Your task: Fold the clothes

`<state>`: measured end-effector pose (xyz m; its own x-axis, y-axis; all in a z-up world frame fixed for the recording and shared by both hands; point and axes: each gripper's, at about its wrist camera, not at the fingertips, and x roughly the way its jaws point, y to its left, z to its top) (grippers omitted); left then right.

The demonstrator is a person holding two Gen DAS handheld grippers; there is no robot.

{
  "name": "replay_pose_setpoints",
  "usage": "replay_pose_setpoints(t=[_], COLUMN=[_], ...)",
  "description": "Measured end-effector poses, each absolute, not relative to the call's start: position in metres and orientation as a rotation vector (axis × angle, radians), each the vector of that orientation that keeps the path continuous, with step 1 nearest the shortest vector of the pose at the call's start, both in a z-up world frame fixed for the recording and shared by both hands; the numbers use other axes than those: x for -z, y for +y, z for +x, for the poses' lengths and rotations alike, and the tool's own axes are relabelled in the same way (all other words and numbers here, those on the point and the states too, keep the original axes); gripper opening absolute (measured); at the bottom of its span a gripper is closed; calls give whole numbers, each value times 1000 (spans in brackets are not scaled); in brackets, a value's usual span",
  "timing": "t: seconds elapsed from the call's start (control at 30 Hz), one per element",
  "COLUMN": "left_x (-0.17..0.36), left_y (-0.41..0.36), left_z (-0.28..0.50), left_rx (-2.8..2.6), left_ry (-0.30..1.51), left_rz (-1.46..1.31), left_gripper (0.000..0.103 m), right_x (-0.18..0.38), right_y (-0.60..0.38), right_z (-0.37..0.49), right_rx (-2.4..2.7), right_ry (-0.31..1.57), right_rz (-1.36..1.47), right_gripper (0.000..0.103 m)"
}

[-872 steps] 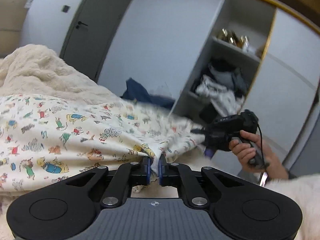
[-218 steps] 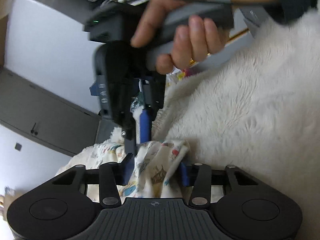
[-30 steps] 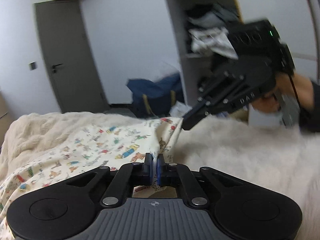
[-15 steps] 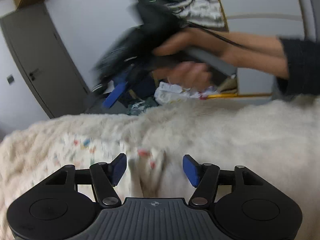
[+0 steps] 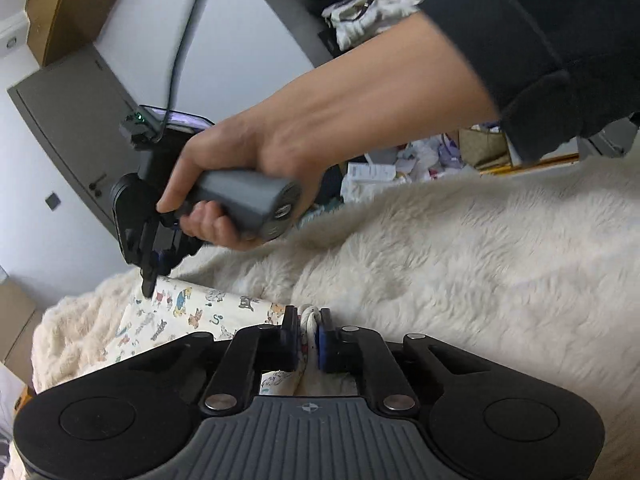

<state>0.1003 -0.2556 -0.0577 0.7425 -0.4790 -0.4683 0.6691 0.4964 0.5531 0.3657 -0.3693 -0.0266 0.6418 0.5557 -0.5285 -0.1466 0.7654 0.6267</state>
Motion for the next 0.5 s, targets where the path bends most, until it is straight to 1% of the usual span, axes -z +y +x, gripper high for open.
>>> replay_pose_setpoints(t=[0.07, 0.13, 0.17, 0.2, 0.23, 0.27, 0.3, 0.33, 0.37, 0.43, 0.47, 0.5], left_x=[55, 45, 41, 36, 26, 17, 12, 5, -6, -16, -24, -29], left_y=[-262, -261, -257, -251, -243, -237, -232, -224, -211, -195, -179, -164], left_z=[100, 110, 114, 117, 116, 116, 116, 113, 107, 102, 101, 102], left_rx=[693, 676, 678, 697, 740, 770, 772, 762, 727, 668, 610, 562], left_ry=[266, 297, 309, 317, 322, 324, 319, 303, 273, 264, 263, 270], left_rz=[775, 684, 639, 582, 513, 463, 454, 446, 442, 447, 454, 459], left_gripper=[6, 7, 8, 10, 13, 25, 33, 47, 54, 60, 69, 74], right_x=[20, 13, 10, 6, 3, 1, 1, 2, 5, 11, 14, 19], right_y=[-370, -373, -376, -379, -381, -385, -393, -405, -413, -423, -425, -426], right_z=[367, 357, 351, 345, 339, 334, 323, 306, 289, 256, 244, 231], right_rx=[-393, -363, -347, -331, -315, -314, -335, -365, -386, -414, -422, -435], right_ry=[759, 750, 744, 739, 734, 735, 741, 749, 752, 751, 751, 757], right_rz=[549, 509, 492, 474, 457, 455, 485, 532, 562, 596, 611, 636], right_gripper=[3, 11, 18, 34, 40, 42, 44, 48, 55, 56, 60, 61])
